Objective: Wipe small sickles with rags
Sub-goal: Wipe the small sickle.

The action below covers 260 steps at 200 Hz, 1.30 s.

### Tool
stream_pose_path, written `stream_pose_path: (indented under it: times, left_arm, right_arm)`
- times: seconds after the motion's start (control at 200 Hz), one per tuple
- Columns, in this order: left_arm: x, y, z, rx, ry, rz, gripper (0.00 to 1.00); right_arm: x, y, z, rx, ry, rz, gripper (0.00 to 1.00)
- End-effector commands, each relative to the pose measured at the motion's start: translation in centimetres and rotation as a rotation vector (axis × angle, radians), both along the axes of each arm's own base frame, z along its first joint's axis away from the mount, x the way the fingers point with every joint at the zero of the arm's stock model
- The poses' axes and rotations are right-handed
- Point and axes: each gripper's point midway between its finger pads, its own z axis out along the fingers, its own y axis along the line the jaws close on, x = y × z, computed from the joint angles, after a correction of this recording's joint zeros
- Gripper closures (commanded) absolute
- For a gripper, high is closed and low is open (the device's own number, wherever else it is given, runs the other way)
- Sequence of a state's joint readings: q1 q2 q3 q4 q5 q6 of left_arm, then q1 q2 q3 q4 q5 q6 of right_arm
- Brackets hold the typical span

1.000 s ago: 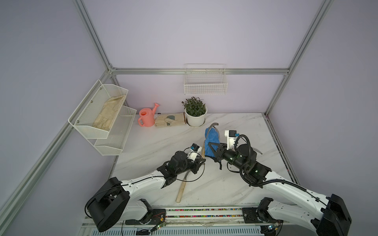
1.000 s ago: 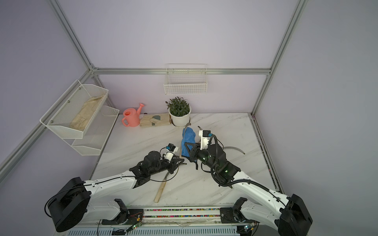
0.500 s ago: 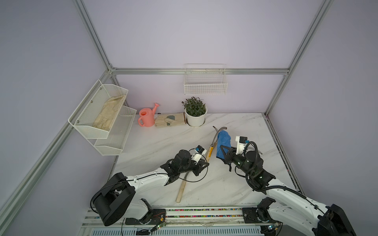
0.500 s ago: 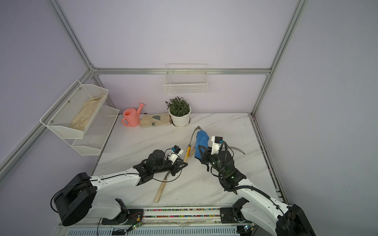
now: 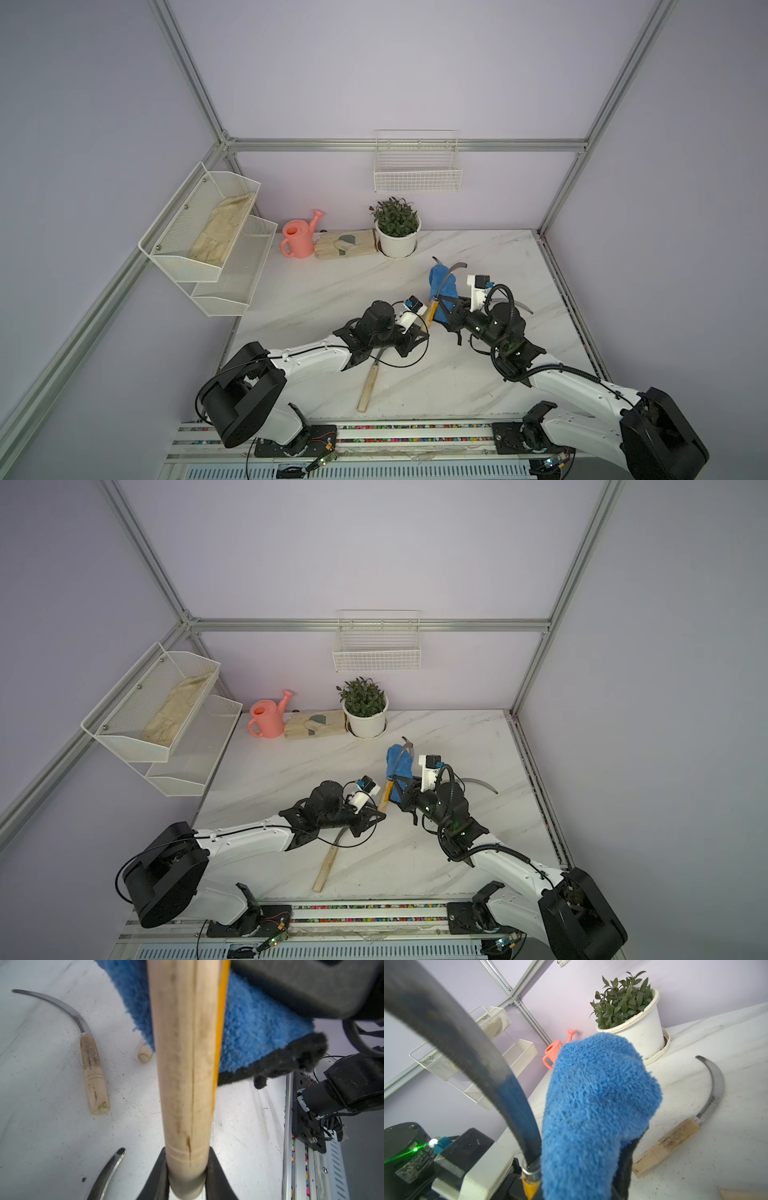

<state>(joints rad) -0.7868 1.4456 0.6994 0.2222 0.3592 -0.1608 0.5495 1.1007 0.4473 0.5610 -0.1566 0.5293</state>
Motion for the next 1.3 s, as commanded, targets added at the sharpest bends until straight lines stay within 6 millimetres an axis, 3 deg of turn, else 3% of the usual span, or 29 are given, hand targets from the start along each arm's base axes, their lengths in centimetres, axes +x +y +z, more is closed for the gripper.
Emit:
stream_pose_path:
  times: [0.0,0.305,0.645,0.8,0.985,1.295]
  left_arm:
    - [1.1,-0.9,2.0,-0.017,-0.063,0.001,1.0]
    - [1.3,-0.9,1.6,0.013,-0.07,0.018,1.0]
    - [1.2,-1.1,1.4,0.022,-0.067,0.012,1.0]
    - [1.2,-1.2,1.5,0.021,-0.071,0.012,1.0]
    - [1.1,-1.1,1.5,0.021,-0.072,0.012,1.0]
    - [0.9,-1.2,1.7,0.022,-0.081,0.013,1.0]
  right_arm:
    - [-0.1,0.2,6.3,0.092,-0.155,0.031,1.0]
    - [0.7,-0.2,9.2,0.144,-0.177,0.055,1.0]
    - [-0.2,-1.2,14.1,0.192,-0.241,0.071,1.0]
    - [-0.7,-1.6,15.2,0.195,-0.252,0.067,1.0]
    - [0.3,-1.5,13.4,0.161,-0.199,0.042,1.0]
    - [2.1,0.4,5.7,0.127,-0.046,0.093,1.0]
